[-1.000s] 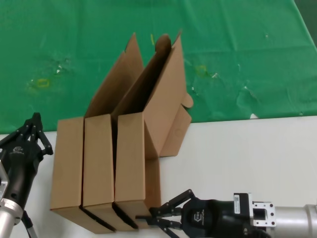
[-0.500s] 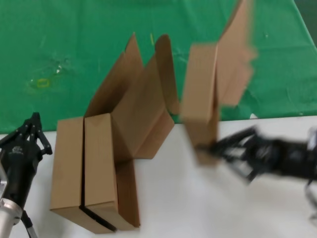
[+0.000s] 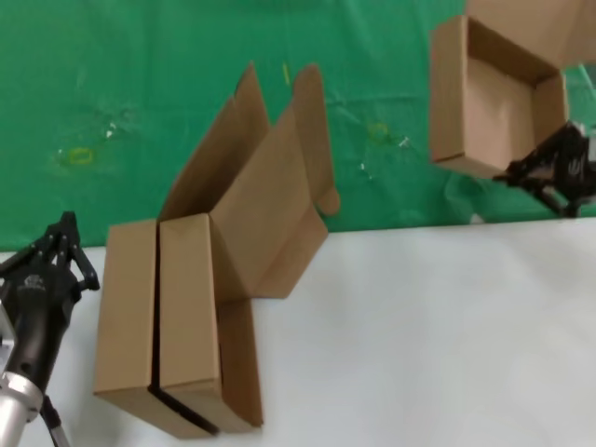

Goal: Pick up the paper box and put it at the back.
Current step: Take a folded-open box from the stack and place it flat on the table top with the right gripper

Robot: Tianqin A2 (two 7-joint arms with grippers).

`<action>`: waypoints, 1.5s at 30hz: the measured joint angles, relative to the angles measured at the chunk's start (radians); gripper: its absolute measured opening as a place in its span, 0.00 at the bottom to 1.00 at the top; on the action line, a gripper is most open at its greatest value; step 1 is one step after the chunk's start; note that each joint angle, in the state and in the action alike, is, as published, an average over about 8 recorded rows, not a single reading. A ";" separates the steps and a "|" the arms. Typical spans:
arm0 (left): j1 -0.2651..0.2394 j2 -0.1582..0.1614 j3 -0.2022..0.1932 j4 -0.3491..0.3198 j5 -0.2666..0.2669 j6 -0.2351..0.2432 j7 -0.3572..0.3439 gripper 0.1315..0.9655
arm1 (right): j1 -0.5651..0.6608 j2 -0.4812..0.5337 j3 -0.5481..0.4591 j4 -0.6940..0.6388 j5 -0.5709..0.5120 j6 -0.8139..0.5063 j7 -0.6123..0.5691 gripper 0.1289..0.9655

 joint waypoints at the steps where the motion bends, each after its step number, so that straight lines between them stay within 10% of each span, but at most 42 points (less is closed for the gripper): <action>1: 0.000 0.000 0.000 0.000 0.000 0.000 0.000 0.02 | 0.051 -0.011 -0.040 -0.028 -0.051 0.001 0.006 0.02; 15: 0.000 0.000 0.000 0.000 0.000 0.000 0.000 0.02 | 0.513 -0.373 -0.396 -0.640 -0.536 0.094 0.042 0.02; 27: 0.000 0.000 0.000 0.000 0.000 0.000 0.000 0.02 | 0.626 -0.581 -0.407 -1.045 -0.550 0.229 -0.041 0.02; 45: 0.000 0.000 0.000 0.000 0.000 0.000 0.000 0.02 | 0.633 -0.592 -0.358 -1.105 -0.489 0.271 -0.147 0.02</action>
